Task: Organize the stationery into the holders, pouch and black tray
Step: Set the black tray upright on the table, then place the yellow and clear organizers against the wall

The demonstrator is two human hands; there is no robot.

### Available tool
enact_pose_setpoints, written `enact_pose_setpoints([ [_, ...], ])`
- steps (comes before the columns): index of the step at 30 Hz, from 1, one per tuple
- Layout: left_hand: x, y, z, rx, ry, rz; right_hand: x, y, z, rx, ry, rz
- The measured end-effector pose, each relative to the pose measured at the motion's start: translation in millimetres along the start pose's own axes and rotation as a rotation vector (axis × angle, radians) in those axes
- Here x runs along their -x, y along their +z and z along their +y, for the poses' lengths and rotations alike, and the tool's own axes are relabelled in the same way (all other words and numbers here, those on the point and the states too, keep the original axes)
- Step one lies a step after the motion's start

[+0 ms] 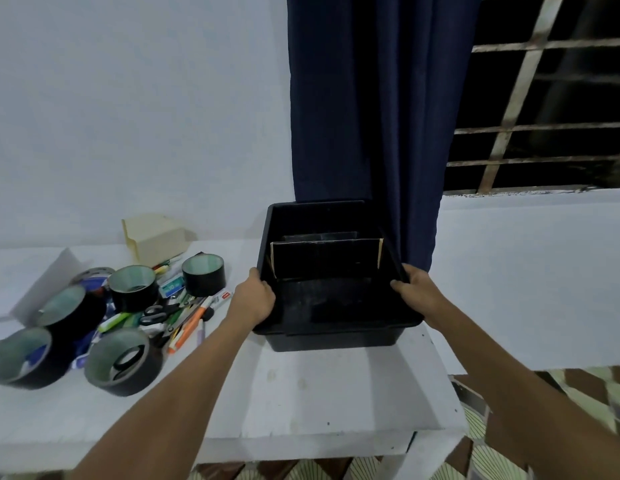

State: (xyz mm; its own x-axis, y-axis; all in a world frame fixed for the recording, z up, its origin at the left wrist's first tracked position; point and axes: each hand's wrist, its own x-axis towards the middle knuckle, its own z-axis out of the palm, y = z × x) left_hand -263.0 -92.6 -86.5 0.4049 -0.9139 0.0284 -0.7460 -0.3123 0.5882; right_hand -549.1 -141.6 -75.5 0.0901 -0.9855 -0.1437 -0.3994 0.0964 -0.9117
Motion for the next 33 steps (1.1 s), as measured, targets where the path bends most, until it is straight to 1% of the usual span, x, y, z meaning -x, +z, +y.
enact_pose_setpoints([
  [5,-13,3,-2,-0.044,0.011,0.009,-12,5,-3,0.090,-0.013,0.011],
  [7,-17,4,-3,-0.093,0.021,0.005,-13,6,-3,0.161,-0.051,0.036],
  [11,-32,-9,-1,-0.242,0.046,-0.004,-10,15,-20,0.403,-0.325,0.199],
  [13,-46,-22,3,-0.277,0.067,-0.005,-17,25,-34,0.453,-0.383,0.196],
  [16,-75,-48,0,-0.261,0.114,0.000,-37,51,-63,0.480,-0.411,0.134],
  [18,-95,-70,-10,-0.269,0.116,-0.005,-49,76,-87,0.473,-0.433,0.089],
  [21,-128,-114,-35,-0.238,0.088,-0.004,-68,124,-130,0.488,-0.506,0.040],
  [26,-170,-179,-84,-0.301,0.036,0.023,-92,209,-188,0.498,-0.619,-0.100],
  [31,-198,-224,-147,-0.349,-0.055,0.076,-108,302,-227,0.565,-0.690,-0.260],
  [33,-207,-231,-170,-0.361,-0.077,0.080,-113,331,-236,0.580,-0.686,-0.315],
])
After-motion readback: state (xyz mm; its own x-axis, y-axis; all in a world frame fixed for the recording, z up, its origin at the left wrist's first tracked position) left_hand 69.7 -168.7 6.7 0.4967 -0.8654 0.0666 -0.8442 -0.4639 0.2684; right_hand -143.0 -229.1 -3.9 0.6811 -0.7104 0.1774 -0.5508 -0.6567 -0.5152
